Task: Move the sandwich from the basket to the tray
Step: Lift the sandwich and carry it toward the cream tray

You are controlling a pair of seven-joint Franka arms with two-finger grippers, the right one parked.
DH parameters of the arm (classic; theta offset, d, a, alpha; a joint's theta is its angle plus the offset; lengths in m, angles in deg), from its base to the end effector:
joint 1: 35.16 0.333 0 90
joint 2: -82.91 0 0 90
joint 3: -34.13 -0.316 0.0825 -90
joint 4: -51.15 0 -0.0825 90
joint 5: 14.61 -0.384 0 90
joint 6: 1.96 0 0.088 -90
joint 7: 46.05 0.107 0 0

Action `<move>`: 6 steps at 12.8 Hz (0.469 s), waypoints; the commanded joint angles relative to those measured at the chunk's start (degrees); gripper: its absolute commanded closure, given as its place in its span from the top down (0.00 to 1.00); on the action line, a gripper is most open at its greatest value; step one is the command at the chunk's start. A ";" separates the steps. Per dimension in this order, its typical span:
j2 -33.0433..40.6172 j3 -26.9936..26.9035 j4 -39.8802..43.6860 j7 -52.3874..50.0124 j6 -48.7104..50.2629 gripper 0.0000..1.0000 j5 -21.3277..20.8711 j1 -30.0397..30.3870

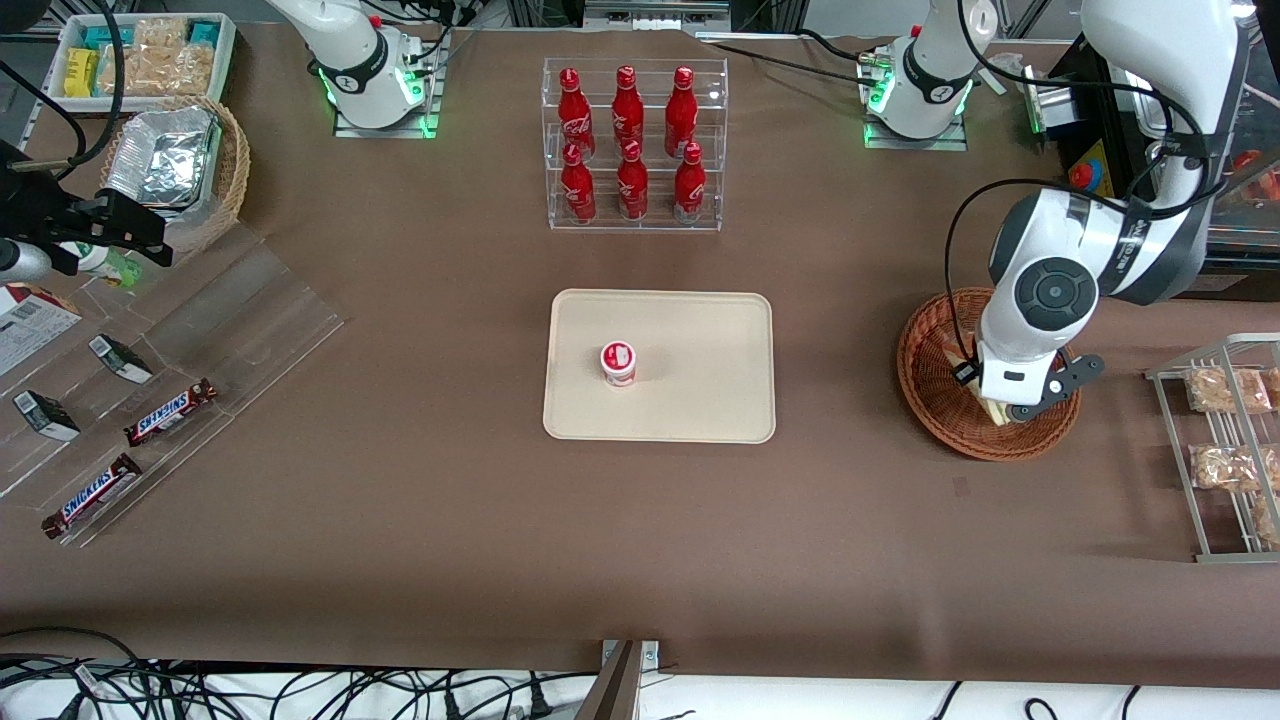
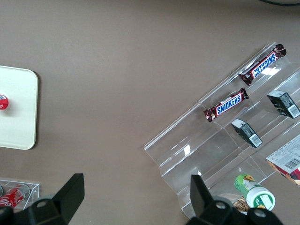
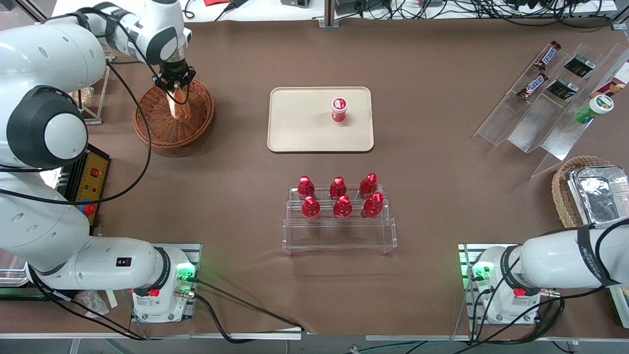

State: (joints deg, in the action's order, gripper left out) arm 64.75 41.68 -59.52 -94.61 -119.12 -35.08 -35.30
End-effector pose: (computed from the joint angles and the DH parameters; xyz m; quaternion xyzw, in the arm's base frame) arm 0.5920 -0.0575 0.3119 -0.9538 -0.2536 0.0250 0.1594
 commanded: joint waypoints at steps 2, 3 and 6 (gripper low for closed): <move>1.54 2.19 7.99 13.64 11.58 0.22 3.32 0.14; 1.54 3.16 9.84 15.15 12.65 0.22 5.07 0.14; 1.19 9.82 13.55 15.25 12.67 0.22 10.62 -0.21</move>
State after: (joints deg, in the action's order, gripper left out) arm 66.39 47.60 -48.51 -80.61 -108.30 -26.32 -35.35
